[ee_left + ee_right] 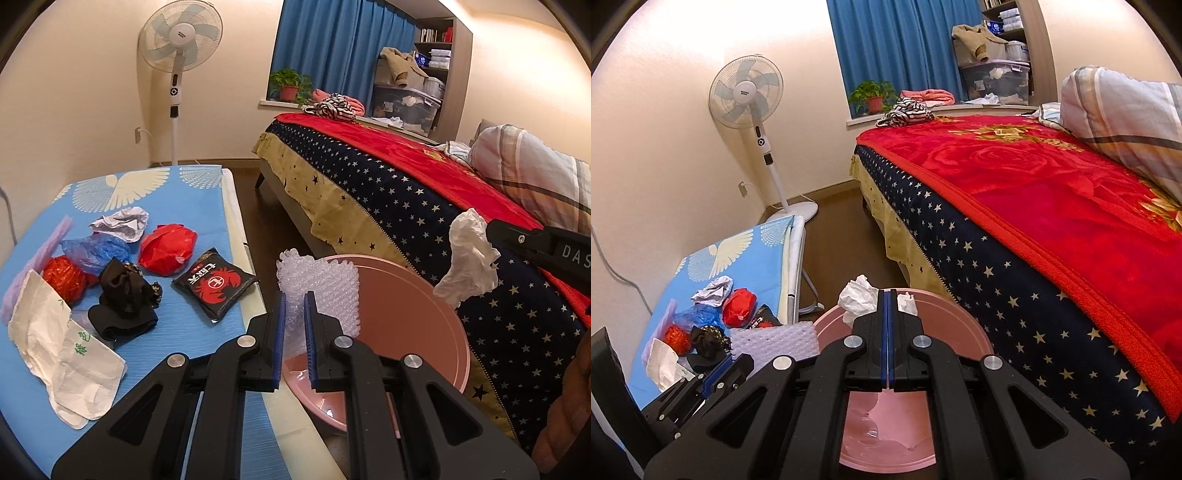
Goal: Collect trash
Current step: 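Carry the bubble wrap and tissue in both tools over the pink bin, then open both tools to drop the bubble wrap and tissue into the pink bin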
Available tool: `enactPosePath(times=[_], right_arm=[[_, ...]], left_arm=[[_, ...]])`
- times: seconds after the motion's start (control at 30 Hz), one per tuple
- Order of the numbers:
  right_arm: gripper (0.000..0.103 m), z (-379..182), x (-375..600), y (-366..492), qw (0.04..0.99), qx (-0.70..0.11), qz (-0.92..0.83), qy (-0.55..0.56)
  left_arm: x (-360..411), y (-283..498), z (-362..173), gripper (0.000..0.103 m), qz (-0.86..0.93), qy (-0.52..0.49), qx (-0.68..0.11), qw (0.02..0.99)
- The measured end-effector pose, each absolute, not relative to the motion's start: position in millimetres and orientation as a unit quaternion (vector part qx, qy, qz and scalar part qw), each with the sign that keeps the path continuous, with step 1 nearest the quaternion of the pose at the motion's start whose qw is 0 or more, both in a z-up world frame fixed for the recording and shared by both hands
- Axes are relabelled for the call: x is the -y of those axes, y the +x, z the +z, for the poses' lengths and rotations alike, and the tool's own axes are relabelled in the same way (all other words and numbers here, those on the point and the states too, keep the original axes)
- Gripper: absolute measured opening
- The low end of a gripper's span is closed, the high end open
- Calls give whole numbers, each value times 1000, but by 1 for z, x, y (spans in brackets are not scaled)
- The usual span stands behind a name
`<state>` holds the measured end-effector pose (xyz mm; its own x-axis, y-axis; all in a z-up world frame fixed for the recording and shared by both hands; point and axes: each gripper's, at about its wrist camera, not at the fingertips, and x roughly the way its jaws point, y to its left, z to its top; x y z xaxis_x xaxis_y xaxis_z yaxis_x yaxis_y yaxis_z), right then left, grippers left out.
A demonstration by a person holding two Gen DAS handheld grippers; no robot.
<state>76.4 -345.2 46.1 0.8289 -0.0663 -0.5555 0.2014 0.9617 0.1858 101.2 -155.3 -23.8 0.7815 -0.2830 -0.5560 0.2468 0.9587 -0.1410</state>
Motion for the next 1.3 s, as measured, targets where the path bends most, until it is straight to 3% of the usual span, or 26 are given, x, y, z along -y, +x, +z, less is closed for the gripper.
enactPosePath(times=[0.37,0.43,0.5,0.53,0.57,1.1,1.3], right_arm=[[1,49,347,70,949,-279,-87,116],[6,50,348,68,949,-279,-95,115],[20,53,349,66,949,-275,-103,118],[41,53,349,64,948,-274,-110,119],[53,54,349,63,948,-271,-117,120],[51,61,321,41,965,-224,-90,103],[45,64,296,39,973,-206,-70,73]], left_arm=[[158,99,-21,11,-151,-37,-296,942],[157,98,-21,20,-152,-38,-296,942],[154,97,-20,36,-151,-40,-294,943],[152,96,-19,39,-149,-42,-293,944],[150,95,-18,38,-148,-43,-292,944],[101,62,0,38,-122,-40,-269,954],[74,49,3,38,-99,-46,-264,958]])
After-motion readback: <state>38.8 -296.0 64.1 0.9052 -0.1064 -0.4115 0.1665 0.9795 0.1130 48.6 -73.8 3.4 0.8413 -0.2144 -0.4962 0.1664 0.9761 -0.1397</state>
